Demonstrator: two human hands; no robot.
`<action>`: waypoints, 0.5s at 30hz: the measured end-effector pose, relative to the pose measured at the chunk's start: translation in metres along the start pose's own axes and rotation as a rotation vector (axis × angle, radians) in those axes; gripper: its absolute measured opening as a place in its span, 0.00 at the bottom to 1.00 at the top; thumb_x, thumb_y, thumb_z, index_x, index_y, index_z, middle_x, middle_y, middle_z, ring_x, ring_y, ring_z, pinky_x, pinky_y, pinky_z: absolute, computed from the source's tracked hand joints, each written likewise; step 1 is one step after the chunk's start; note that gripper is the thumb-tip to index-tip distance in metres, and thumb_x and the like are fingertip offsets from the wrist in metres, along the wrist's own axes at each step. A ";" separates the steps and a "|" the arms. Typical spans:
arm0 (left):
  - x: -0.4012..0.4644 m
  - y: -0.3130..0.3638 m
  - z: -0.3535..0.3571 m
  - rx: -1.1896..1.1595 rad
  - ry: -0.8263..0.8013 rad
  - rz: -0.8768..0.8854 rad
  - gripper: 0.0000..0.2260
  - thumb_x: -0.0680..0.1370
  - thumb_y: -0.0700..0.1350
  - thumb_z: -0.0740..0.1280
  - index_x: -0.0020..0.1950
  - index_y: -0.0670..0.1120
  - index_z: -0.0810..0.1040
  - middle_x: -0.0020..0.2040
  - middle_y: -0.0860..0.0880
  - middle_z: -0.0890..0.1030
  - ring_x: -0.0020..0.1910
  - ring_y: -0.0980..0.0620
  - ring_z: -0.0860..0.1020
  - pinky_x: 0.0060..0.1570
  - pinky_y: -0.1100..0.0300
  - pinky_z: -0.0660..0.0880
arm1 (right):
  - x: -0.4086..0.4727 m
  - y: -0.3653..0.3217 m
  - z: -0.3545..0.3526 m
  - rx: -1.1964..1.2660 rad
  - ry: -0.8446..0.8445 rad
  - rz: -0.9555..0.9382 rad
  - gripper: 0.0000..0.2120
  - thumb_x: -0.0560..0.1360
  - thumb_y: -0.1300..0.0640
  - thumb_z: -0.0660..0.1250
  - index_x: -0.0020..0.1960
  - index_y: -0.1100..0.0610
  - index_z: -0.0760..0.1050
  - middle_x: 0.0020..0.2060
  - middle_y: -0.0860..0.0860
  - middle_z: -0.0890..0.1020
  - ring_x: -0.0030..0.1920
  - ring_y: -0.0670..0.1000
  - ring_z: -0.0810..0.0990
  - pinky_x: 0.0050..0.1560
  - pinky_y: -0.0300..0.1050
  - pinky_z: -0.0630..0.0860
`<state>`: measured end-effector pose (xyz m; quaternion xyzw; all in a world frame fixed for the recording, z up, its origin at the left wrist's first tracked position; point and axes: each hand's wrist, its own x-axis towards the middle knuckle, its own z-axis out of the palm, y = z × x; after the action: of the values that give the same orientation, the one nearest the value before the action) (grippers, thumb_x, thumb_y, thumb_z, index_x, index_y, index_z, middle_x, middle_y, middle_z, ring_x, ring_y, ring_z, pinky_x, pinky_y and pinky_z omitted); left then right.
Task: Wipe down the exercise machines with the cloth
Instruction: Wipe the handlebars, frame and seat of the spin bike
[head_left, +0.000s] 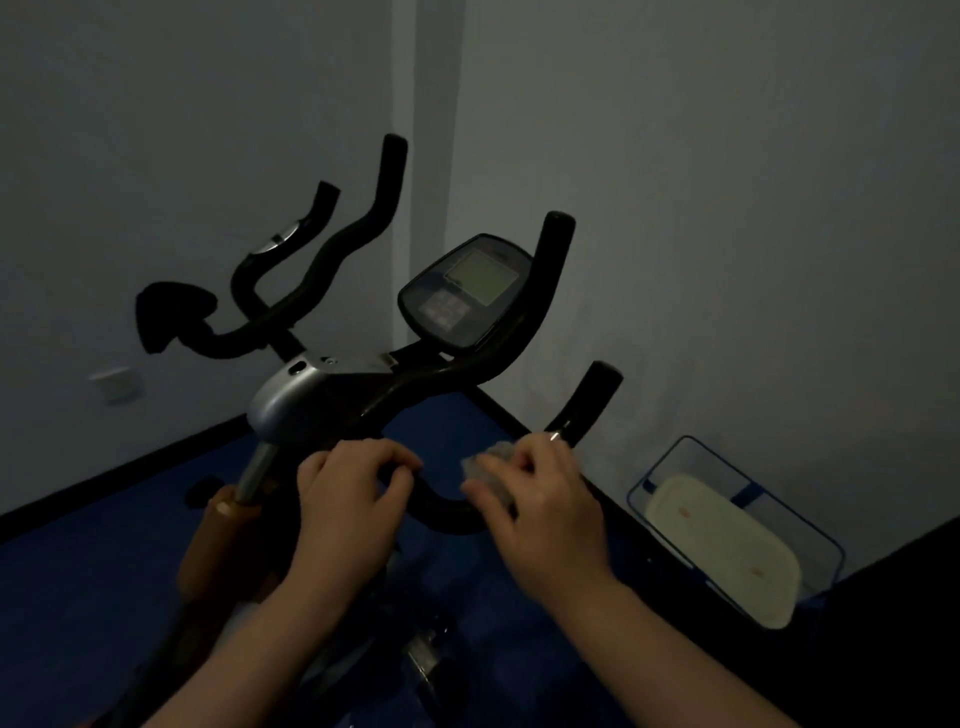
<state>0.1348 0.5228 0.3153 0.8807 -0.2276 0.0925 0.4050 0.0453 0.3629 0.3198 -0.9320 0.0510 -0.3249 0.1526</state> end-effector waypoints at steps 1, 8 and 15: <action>-0.001 0.000 -0.001 -0.026 0.030 0.008 0.11 0.77 0.42 0.67 0.42 0.59 0.77 0.42 0.63 0.78 0.46 0.64 0.71 0.54 0.60 0.56 | 0.001 0.000 0.000 -0.015 -0.035 -0.060 0.17 0.77 0.42 0.60 0.52 0.52 0.81 0.44 0.47 0.70 0.45 0.48 0.70 0.33 0.39 0.70; -0.014 -0.003 -0.008 0.035 0.143 -0.134 0.07 0.77 0.46 0.64 0.43 0.58 0.77 0.43 0.60 0.77 0.49 0.63 0.70 0.55 0.62 0.51 | 0.009 0.011 -0.015 0.054 -0.211 -0.127 0.12 0.74 0.51 0.66 0.54 0.52 0.82 0.46 0.46 0.75 0.48 0.48 0.72 0.46 0.41 0.73; -0.015 -0.005 -0.009 -0.008 0.187 -0.144 0.09 0.76 0.41 0.64 0.44 0.57 0.77 0.45 0.60 0.77 0.49 0.61 0.70 0.54 0.62 0.53 | 0.019 0.001 -0.003 0.049 -0.352 -0.234 0.10 0.72 0.53 0.67 0.51 0.49 0.83 0.45 0.44 0.79 0.45 0.48 0.77 0.46 0.43 0.71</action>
<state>0.1241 0.5370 0.3130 0.8807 -0.1253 0.1442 0.4334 0.0585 0.3569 0.3332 -0.9699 -0.0929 -0.1737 0.1428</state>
